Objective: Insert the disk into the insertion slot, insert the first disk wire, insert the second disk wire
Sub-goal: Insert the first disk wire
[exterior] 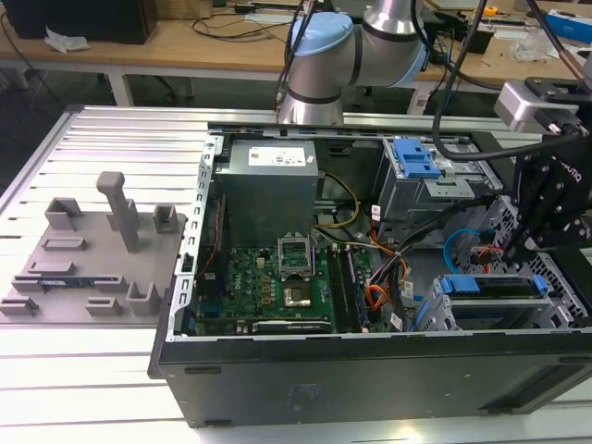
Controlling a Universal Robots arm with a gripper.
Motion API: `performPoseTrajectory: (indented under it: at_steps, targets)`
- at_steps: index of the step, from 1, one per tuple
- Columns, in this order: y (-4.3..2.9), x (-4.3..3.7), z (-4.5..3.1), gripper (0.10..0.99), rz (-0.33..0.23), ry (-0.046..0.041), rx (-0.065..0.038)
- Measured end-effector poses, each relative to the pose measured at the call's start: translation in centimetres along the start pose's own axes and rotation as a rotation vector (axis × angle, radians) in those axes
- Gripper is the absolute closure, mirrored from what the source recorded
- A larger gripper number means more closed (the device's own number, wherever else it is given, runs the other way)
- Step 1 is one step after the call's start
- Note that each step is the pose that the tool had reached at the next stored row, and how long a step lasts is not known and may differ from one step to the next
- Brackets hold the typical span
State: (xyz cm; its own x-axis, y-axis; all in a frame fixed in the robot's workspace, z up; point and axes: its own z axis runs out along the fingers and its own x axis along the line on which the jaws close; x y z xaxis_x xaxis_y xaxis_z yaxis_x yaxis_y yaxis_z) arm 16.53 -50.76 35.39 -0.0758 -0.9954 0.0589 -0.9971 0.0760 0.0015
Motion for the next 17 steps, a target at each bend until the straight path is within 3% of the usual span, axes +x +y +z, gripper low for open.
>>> performPoseTrajectory:
  at_steps: [8,17]
  targets:
    - [0.0,1.01,0.1,0.922,0.0,-0.0001,0.0]
    - [-0.02,1.44,0.45,0.922,0.0,0.0,0.0]
